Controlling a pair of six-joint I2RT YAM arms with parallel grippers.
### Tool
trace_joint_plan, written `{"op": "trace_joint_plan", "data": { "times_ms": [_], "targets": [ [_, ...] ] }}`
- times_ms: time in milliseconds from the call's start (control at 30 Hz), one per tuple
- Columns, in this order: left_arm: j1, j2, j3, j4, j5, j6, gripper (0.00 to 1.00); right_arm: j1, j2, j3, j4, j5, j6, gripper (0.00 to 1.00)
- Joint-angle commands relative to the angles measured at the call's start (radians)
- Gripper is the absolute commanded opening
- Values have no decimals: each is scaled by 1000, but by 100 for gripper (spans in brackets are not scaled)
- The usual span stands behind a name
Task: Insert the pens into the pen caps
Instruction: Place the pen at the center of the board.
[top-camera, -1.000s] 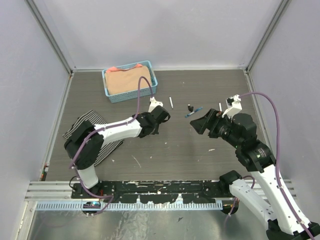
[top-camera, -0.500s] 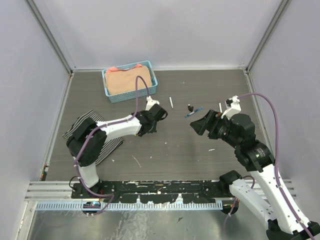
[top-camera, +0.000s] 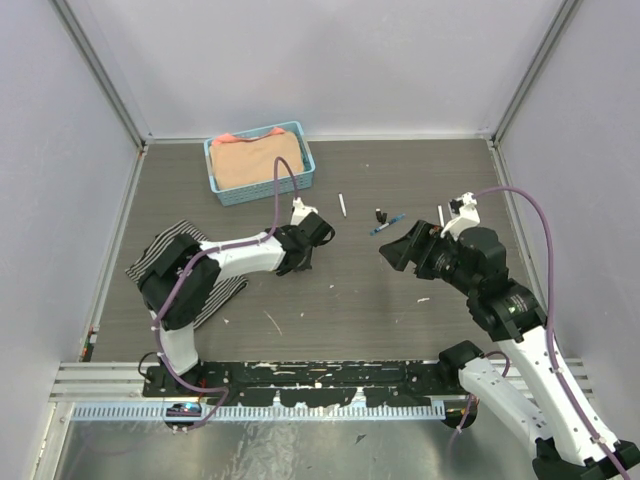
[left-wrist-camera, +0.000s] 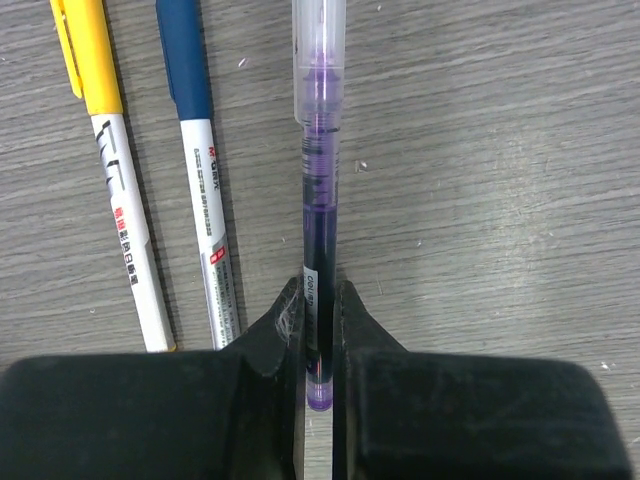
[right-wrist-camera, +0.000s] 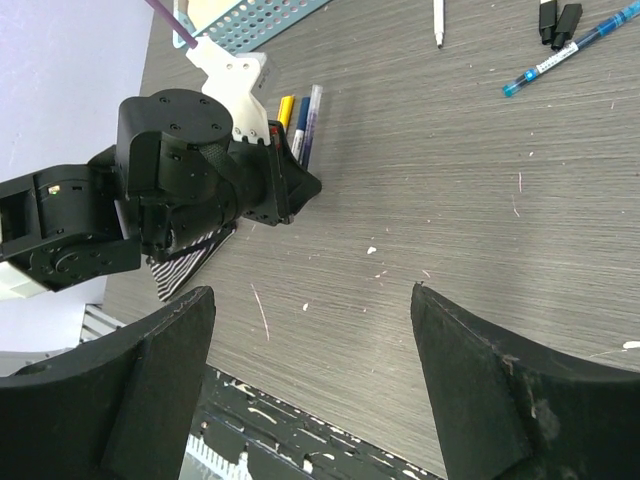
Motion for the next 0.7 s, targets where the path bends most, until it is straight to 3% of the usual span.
{"op": "trace_joint_plan", "data": {
  "times_ms": [0, 400, 667],
  "targets": [
    [11, 5, -23, 23, -5, -22, 15, 1, 8, 4, 46, -6, 4, 84],
    [18, 9, -29, 24, 2, -23, 36, 0, 11, 21, 27, 12, -10, 84],
    [18, -14, -7, 12, 10, -2, 38, 0, 28, 31, 10, 29, -28, 84]
  ]
}}
